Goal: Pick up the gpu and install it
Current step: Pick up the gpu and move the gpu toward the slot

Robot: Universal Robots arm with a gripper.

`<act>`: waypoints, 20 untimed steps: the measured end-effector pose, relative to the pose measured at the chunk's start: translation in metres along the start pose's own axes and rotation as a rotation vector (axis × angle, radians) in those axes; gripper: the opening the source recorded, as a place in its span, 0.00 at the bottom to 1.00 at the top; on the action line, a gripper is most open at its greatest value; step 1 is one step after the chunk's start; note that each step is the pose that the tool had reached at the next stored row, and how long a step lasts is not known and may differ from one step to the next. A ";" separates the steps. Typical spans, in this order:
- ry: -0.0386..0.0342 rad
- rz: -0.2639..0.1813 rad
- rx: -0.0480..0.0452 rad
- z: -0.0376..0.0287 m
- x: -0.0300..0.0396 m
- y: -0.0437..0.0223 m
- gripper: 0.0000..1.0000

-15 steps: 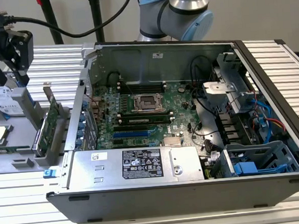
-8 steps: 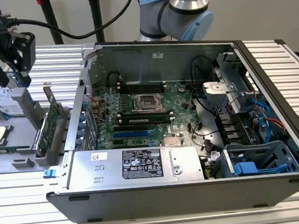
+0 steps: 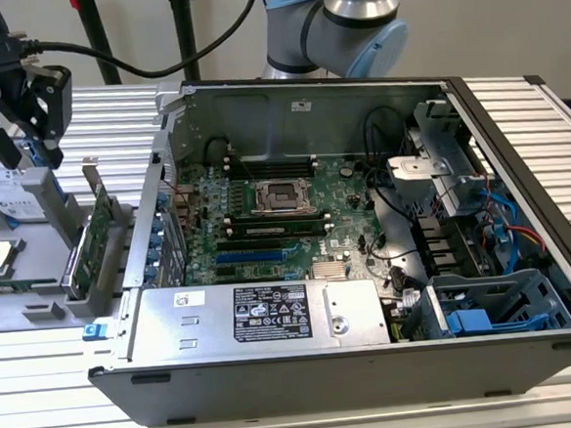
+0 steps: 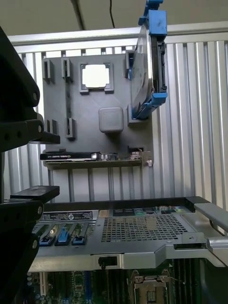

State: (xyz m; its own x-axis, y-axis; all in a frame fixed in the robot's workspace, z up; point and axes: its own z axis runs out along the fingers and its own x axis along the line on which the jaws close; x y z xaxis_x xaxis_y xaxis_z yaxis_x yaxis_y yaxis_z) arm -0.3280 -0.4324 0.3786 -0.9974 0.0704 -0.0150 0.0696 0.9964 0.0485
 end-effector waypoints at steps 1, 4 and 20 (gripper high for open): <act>-0.0001 0.000 0.0000 0.0003 -0.0002 -0.0001 1.00; 0.0000 0.000 0.0000 0.0011 -0.0008 -0.0003 1.00; 0.0000 0.000 0.0000 0.0056 -0.0034 -0.0011 1.00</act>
State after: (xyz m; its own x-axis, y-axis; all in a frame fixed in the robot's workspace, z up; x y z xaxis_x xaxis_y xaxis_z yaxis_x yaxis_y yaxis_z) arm -0.3246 -0.4335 0.3731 -0.9974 0.0704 -0.0150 0.0696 0.9964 0.0485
